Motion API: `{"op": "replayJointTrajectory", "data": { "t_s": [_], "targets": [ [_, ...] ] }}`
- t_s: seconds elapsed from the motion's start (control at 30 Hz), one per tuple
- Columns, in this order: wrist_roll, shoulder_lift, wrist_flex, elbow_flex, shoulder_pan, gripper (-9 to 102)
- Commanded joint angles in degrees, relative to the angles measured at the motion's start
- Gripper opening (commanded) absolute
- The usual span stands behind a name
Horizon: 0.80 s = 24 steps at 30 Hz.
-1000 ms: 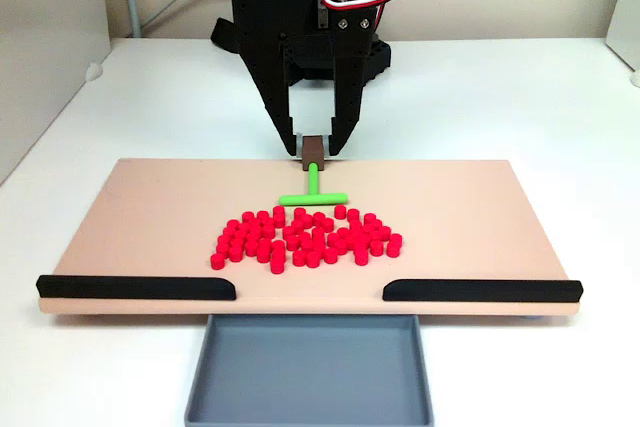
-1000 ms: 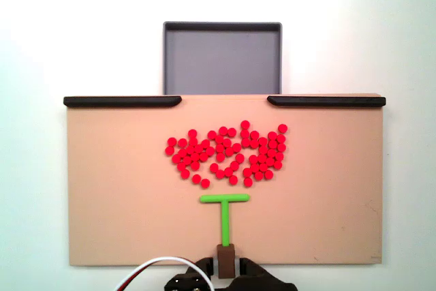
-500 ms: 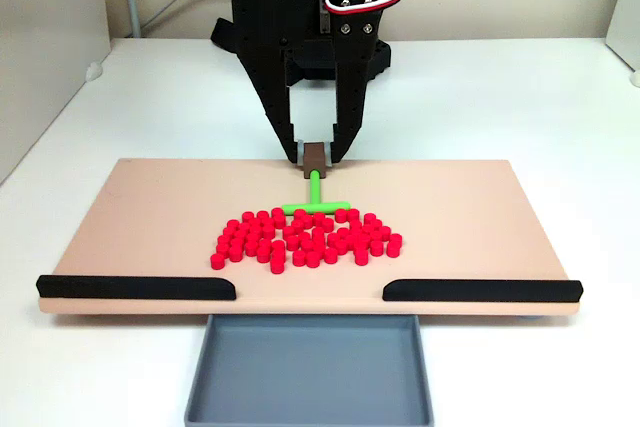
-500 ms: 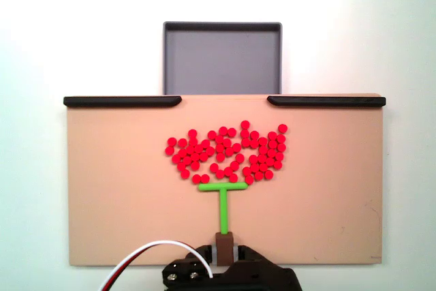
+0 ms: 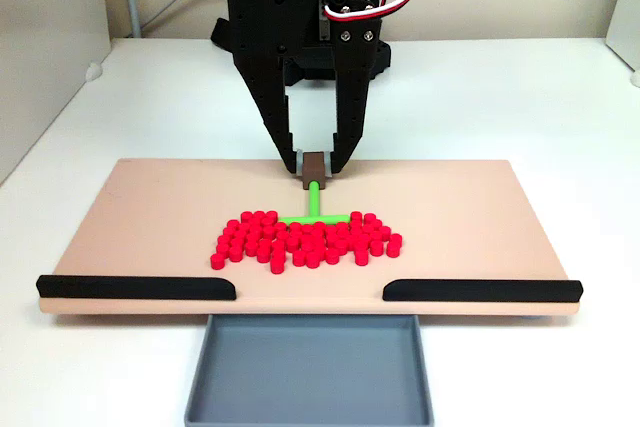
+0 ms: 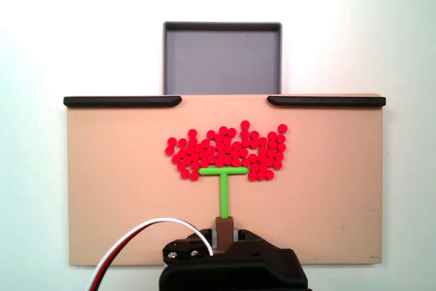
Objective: Gather the bottom side granules
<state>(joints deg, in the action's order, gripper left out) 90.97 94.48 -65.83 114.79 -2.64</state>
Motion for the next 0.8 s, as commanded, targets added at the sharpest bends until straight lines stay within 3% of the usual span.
{"op": "replayJointTrajectory", "data": {
  "t_s": [0.0, 0.6, 0.77],
  "targets": [
    [-0.6, -0.8, 0.3, -1.5, -0.1, 0],
    [-4.0, 3.0, -0.6, -4.4, 0.9, 0],
    [-4.6, 5.6, -5.9, -7.1, 1.2, 0]
  ]
}}
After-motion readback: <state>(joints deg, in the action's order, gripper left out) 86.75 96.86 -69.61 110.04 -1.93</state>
